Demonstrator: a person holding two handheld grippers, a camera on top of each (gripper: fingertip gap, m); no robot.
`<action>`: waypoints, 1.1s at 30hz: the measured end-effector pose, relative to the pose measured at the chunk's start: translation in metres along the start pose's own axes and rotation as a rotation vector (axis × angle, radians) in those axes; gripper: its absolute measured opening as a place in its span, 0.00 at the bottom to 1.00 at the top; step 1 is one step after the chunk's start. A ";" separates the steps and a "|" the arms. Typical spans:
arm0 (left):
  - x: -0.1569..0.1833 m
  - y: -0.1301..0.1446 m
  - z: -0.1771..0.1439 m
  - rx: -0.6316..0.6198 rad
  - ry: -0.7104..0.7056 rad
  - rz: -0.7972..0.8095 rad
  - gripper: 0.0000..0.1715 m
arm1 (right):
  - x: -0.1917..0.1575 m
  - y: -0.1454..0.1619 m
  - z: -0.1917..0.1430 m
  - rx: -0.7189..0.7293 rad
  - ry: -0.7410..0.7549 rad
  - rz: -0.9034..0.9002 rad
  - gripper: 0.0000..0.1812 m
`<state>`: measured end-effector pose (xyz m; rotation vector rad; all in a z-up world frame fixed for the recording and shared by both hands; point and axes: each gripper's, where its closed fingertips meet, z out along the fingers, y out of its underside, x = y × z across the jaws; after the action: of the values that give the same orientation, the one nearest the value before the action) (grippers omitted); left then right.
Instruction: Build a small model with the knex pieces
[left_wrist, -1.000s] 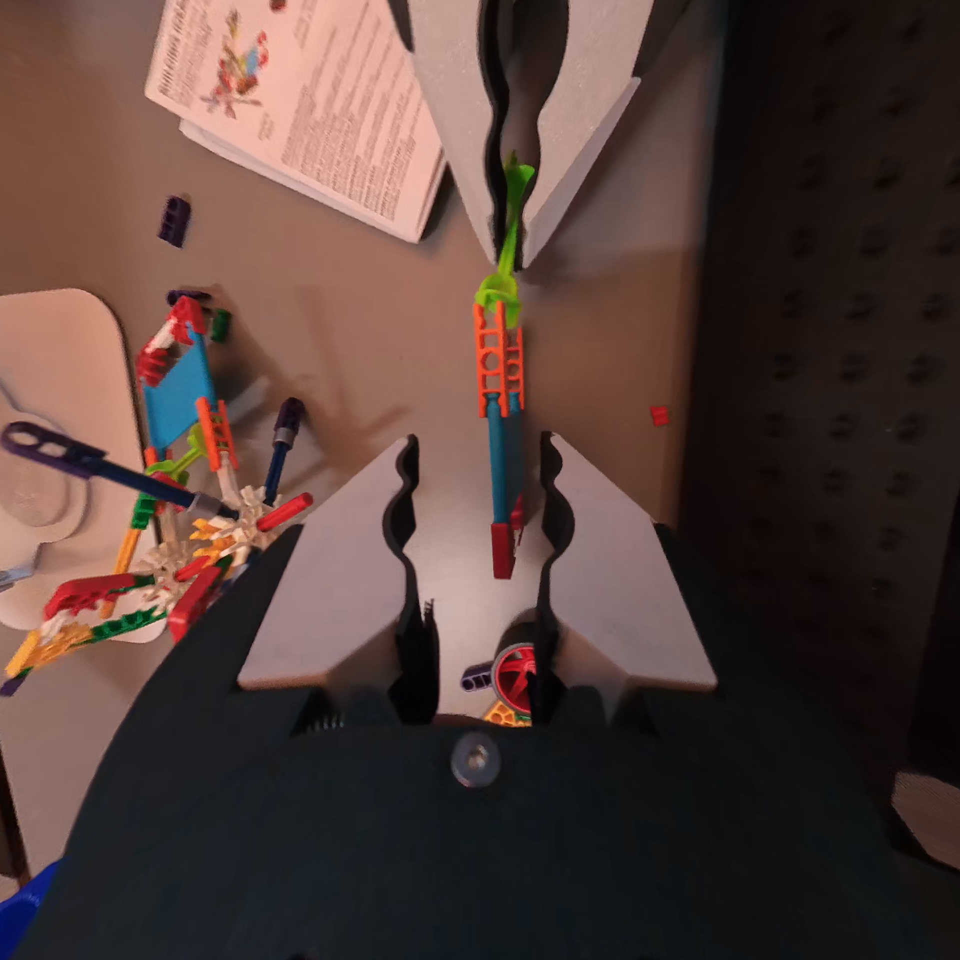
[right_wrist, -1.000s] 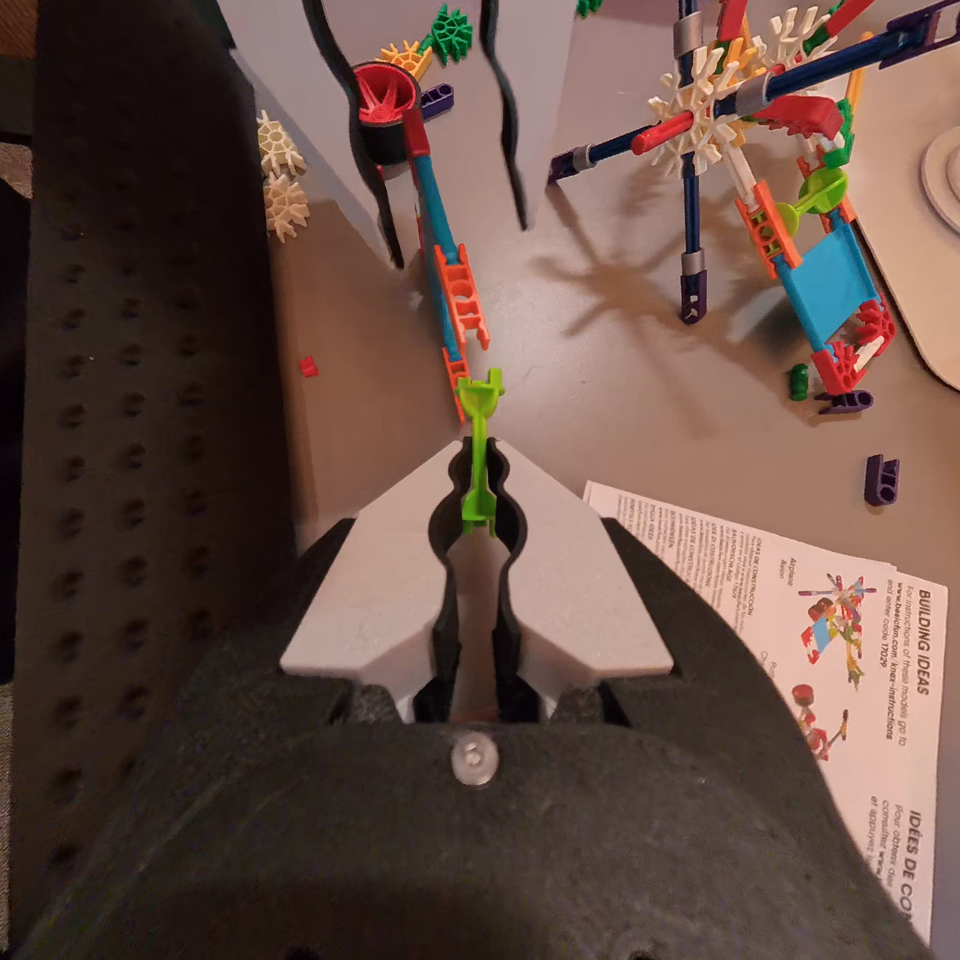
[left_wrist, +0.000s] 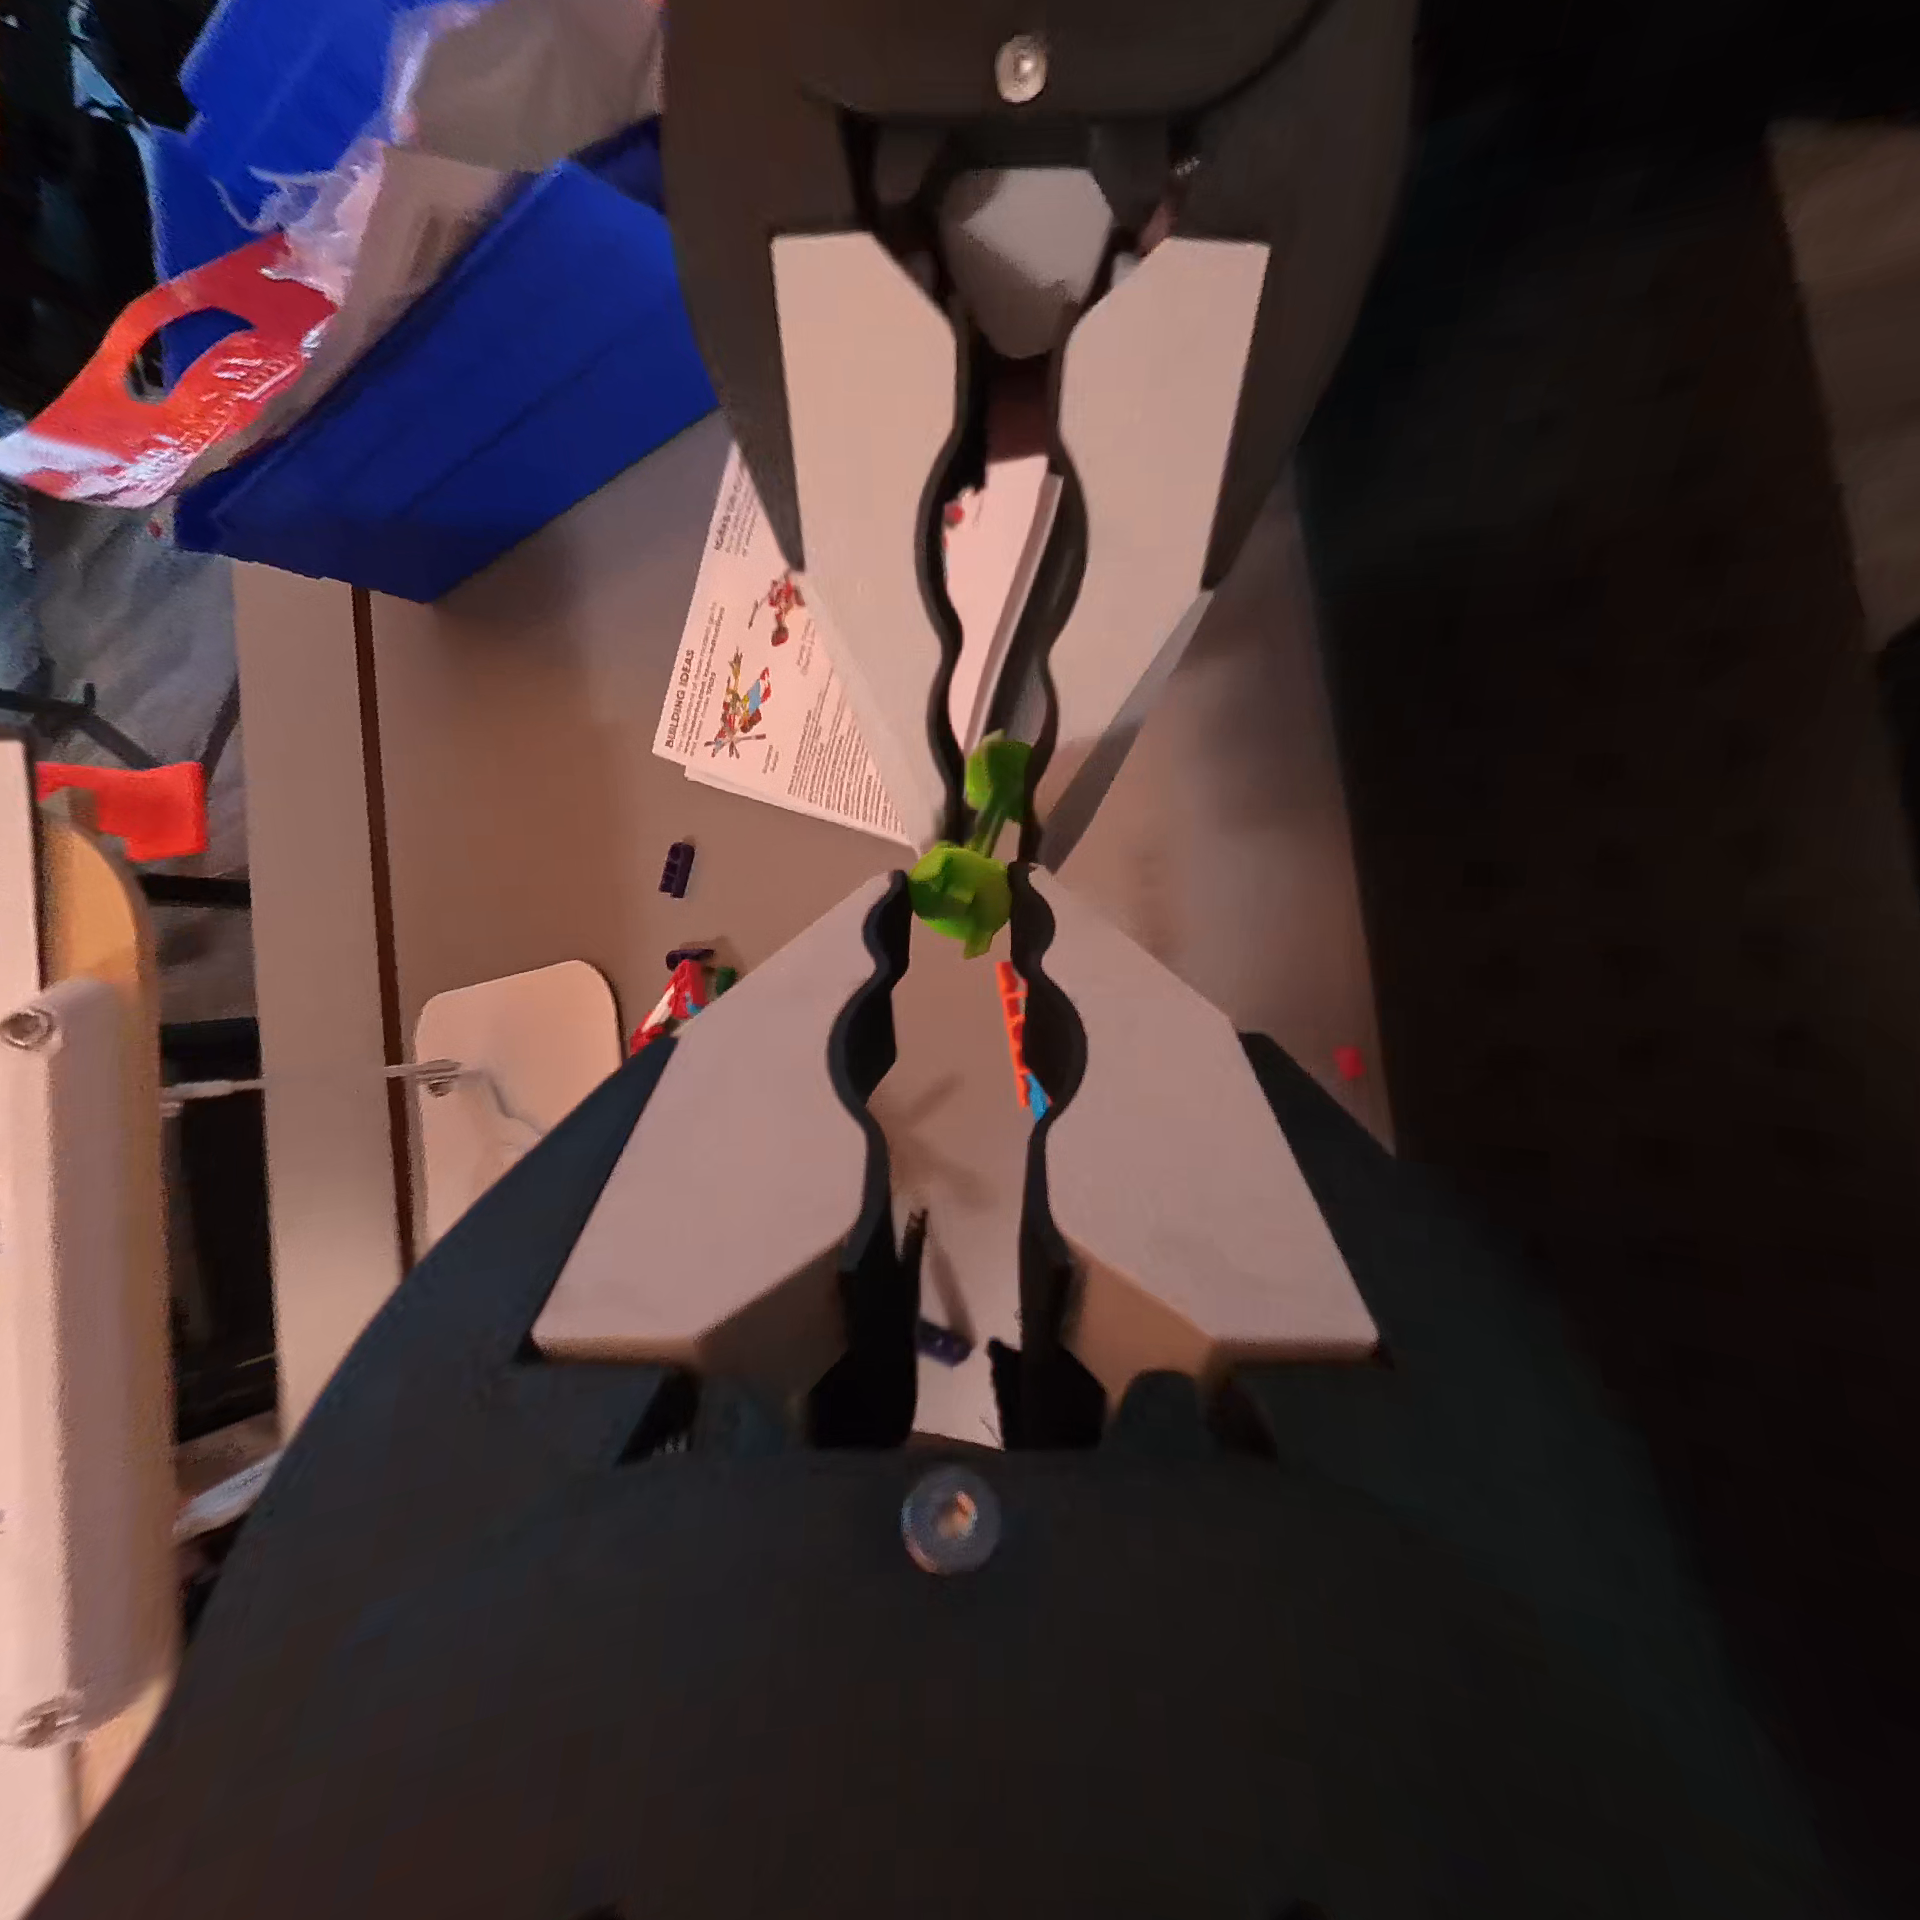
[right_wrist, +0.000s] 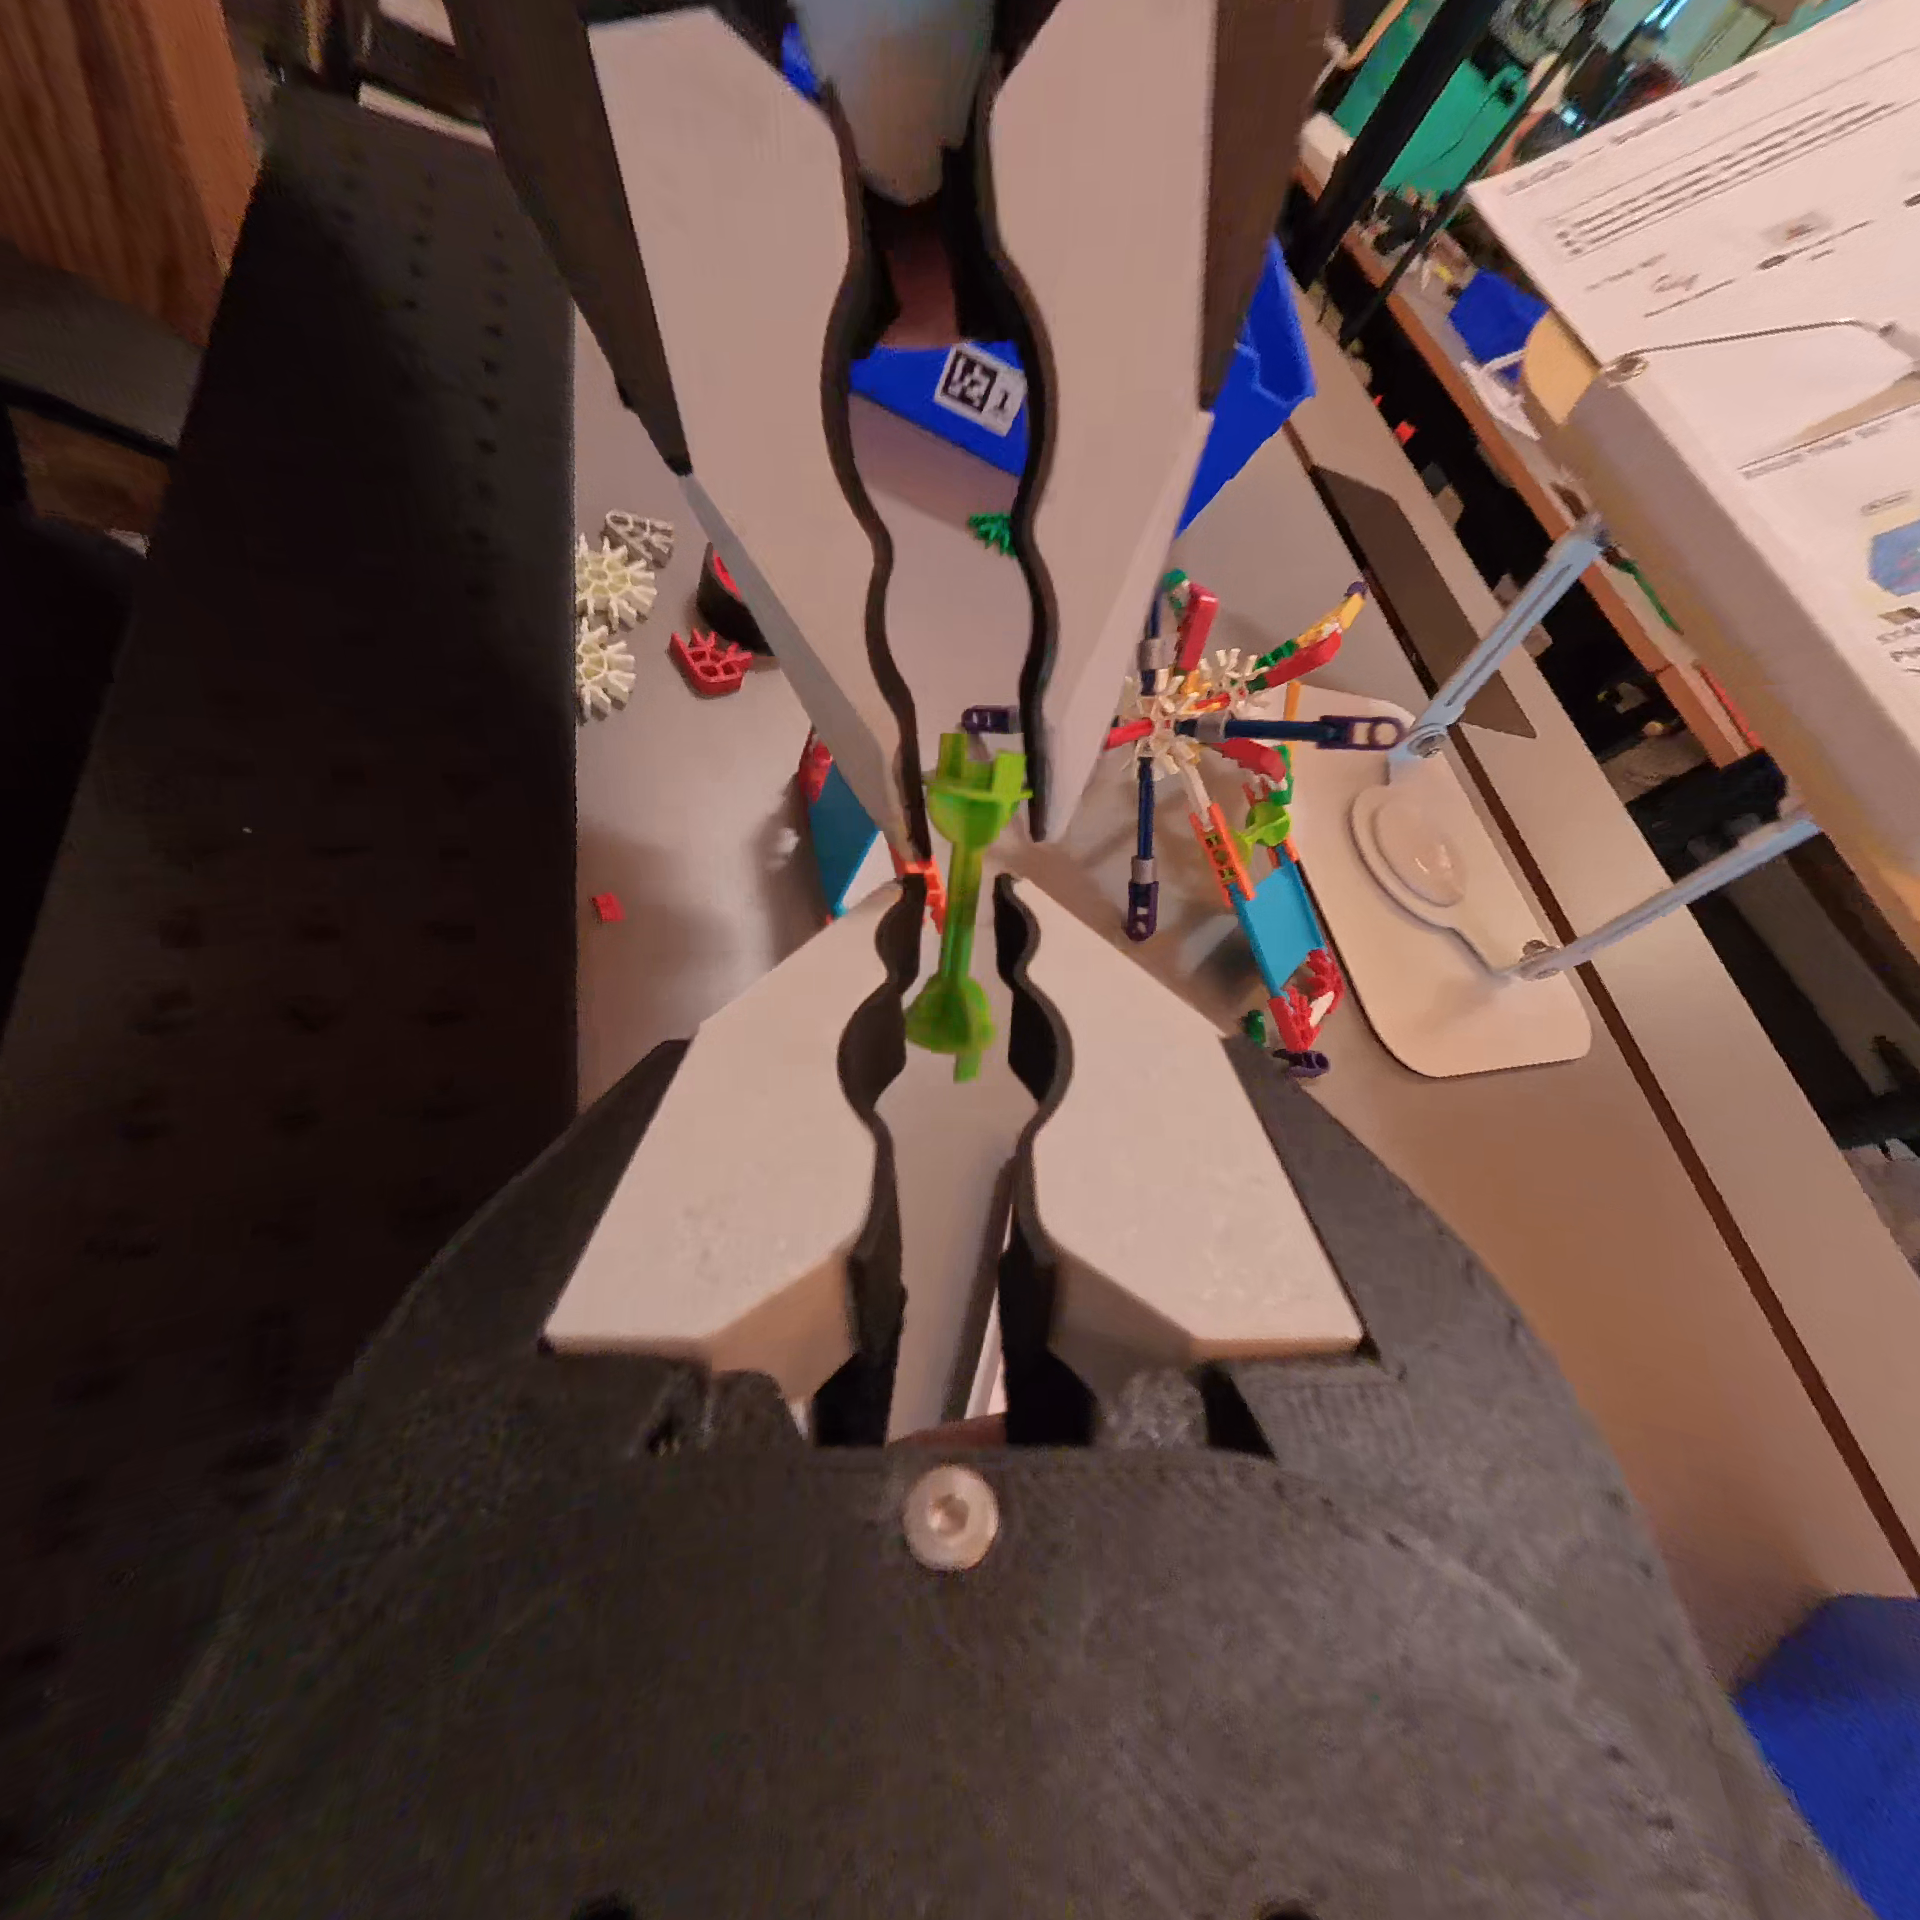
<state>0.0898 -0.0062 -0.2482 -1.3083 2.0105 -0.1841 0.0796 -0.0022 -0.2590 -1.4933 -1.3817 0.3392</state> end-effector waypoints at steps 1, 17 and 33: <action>0.001 0.002 0.001 -0.037 0.007 0.035 0.10 | -0.001 0.001 0.003 -0.020 -0.004 -0.009 0.04; -0.015 0.002 0.001 -0.246 -0.068 0.303 0.19 | 0.004 0.003 0.001 0.057 -0.064 0.153 0.02; 0.021 0.082 0.011 -0.122 0.066 -0.161 0.18 | 0.004 0.017 0.010 0.143 -0.207 0.401 0.01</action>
<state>0.0314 0.0181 -0.3056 -1.5615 1.9973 -0.1839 0.0828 0.0089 -0.2748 -1.6447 -1.1780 0.8472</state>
